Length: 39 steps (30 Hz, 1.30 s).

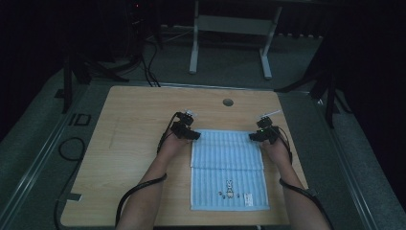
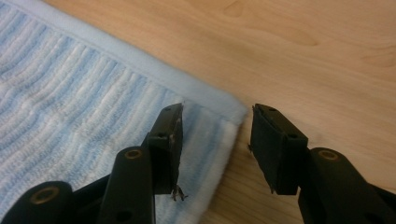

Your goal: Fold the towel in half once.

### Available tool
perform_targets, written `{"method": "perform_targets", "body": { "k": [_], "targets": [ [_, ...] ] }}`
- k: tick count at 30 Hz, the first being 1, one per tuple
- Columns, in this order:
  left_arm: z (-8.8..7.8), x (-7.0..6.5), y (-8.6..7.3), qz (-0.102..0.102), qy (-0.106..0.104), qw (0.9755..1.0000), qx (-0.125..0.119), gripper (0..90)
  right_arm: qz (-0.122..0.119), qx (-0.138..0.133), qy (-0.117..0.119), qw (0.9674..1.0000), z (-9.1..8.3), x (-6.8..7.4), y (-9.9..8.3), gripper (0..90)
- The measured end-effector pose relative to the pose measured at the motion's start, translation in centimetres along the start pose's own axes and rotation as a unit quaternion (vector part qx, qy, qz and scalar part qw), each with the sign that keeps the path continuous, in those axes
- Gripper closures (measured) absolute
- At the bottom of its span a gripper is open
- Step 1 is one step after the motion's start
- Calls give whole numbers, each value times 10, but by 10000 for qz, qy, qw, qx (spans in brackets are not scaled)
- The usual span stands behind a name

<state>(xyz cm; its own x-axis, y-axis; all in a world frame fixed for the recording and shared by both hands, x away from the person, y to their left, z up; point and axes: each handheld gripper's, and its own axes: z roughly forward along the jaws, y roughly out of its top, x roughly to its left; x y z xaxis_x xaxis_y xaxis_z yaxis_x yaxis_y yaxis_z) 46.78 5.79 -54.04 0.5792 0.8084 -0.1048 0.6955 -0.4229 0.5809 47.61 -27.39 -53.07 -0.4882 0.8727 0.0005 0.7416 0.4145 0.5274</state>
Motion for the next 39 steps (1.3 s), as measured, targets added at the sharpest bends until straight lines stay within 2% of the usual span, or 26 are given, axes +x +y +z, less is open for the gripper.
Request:
{"method": "perform_targets", "body": {
  "k": [2,5,8,9,11,12,14,17,18,20,21,22,24,27,28,30,31,32,33,34,35,36,37,38,39],
  "targets": [
    [2,-2,1,59,55,9999,-64,456,-11,15,16,10000,2,1,-1,565],
    [4,-3,4,-66,97,9999,-65,503,31,34,29,10000,2,1,1,645],
    [7,-12,6,128,181,9997,-77,578,40,-7,41,10000,2,4,0,768],
    [7,-14,6,89,166,9998,-86,623,55,-12,57,10000,2,6,0,802],
    [8,-16,8,-71,-63,9999,-38,771,105,-25,62,9999,2,8,-1,833],
    [8,-17,8,-19,-65,10000,-8,825,142,-48,76,9999,2,8,-1,840],
    [4,-18,9,18,-107,9999,-21,843,180,-88,8,9998,0,8,-1,850],
    [-11,-16,14,-67,-230,9991,-347,848,157,-354,17,9992,-13,8,5,852],
    [-20,-16,18,-36,-189,9987,-466,847,148,-409,18,9991,-18,8,8,852],
    [-42,-17,31,32,-267,9969,-746,847,63,-619,-30,9981,-36,7,18,852],
    [-53,-18,37,95,-185,9959,-879,846,49,-717,-2,9974,-45,6,24,851],
    [-64,-18,44,82,-219,9944,-1030,846,33,-825,-33,9966,-55,6,30,851],
    [-86,-20,57,216,-64,9918,-1255,846,23,-1072,-42,9942,-77,4,43,851],
    [-117,-23,72,332,12,9878,-1524,844,-30,-1449,-77,9894,-112,2,63,851],
    [-125,-24,75,334,-14,9860,-1632,844,-45,-1567,-36,9876,-123,3,68,851],
    [-139,-25,78,399,-14,9841,-1733,844,-159,-1741,-87,9846,-140,5,76,850],
    [-145,-25,77,409,-37,9831,-1785,843,-233,-1824,-114,9829,-151,7,80,850],
    [-148,-25,76,427,-46,9824,-1816,843,-257,-1927,-46,9809,-158,8,80,850],
    [-152,-26,72,414,-118,9812,-1880,843,-280,-1992,-5,9796,-163,9,80,849],
    [-154,-27,67,454,-103,9796,-1956,843,-328,-2063,64,9779,-169,12,76,849],
    [-156,-28,63,521,-98,9794,-1947,843,-397,-2119,105,9764,-171,14,72,849],
    [-156,-28,58,520,-173,9799,-1920,843,-461,-2124,137,9760,-172,17,67,849],
    [-157,-30,52,522,-188,9793,-1949,843,-505,-2147,165,9752,-173,19,60,849],
    [-157,-32,46,541,-271,9798,-1907,843,-530,-2178,231,9743,-173,21,52,849],
    [-157,-36,38,539,-369,9793,-1918,843,-555,-2171,313,9741,-173,23,44,849]
  ]
}}
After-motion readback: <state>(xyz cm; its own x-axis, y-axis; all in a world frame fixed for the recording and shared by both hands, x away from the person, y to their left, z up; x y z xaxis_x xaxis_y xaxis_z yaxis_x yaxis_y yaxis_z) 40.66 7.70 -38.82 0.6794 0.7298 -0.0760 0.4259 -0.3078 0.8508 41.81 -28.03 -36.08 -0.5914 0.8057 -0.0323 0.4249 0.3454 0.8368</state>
